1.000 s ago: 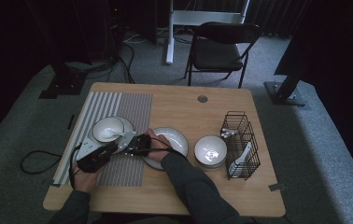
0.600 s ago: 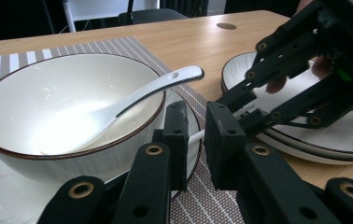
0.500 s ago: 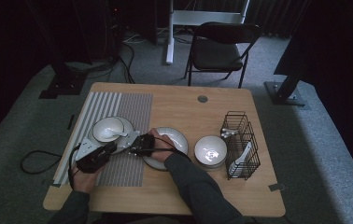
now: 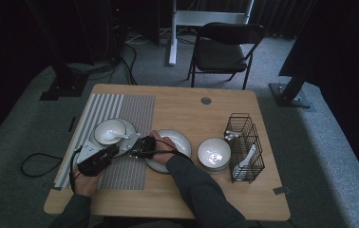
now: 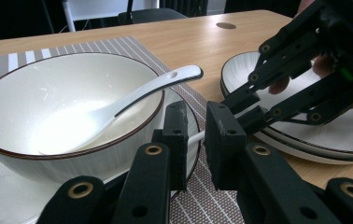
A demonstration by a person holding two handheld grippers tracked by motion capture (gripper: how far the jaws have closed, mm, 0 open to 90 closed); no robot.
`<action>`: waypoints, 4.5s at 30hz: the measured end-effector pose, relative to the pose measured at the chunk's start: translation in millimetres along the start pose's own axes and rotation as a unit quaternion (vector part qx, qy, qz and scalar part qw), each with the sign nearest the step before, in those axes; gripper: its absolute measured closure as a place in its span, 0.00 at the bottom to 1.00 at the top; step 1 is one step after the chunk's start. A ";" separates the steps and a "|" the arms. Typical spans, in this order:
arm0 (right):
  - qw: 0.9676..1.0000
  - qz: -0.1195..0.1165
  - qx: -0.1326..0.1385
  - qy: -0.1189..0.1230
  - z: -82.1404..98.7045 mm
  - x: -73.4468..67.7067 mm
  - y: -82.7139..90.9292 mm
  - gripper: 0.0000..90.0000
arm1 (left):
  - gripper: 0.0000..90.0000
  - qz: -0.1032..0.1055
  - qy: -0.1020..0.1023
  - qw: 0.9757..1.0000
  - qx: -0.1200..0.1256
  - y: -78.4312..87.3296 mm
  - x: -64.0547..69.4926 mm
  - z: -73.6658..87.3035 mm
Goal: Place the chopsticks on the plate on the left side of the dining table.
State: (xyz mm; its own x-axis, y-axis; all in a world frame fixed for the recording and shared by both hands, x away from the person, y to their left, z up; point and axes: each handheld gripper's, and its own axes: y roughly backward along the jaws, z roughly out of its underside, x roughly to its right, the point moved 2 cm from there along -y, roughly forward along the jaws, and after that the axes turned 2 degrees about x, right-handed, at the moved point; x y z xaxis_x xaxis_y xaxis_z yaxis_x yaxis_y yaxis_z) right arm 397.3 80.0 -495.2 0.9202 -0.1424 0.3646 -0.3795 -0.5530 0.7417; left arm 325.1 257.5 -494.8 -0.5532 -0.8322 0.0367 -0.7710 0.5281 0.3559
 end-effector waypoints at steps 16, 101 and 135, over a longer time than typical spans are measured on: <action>1.000 0.010 -0.003 -0.022 8.4 4.0 1.4 0.76 | 0.88 -0.002 0.003 1.000 -0.001 1.8 -0.8 1.0; 0.969 0.090 0.074 -0.216 84.1 -32.3 89.4 0.73 | 0.82 0.081 -0.057 0.995 0.007 -38.3 42.3 -61.1; 0.963 0.095 0.109 -0.227 106.8 -47.5 108.3 0.72 | 0.81 0.137 -0.078 0.987 0.013 -61.6 68.5 -95.8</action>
State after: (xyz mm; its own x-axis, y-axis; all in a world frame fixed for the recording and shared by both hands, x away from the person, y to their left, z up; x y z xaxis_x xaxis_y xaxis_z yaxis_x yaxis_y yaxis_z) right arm 322.7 -60.9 -492.4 0.8023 -0.5749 0.1608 -0.5610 -0.6340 0.5323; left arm 365.0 151.8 -424.8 -0.7821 -0.6229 -0.0164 -0.5927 0.7355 0.3283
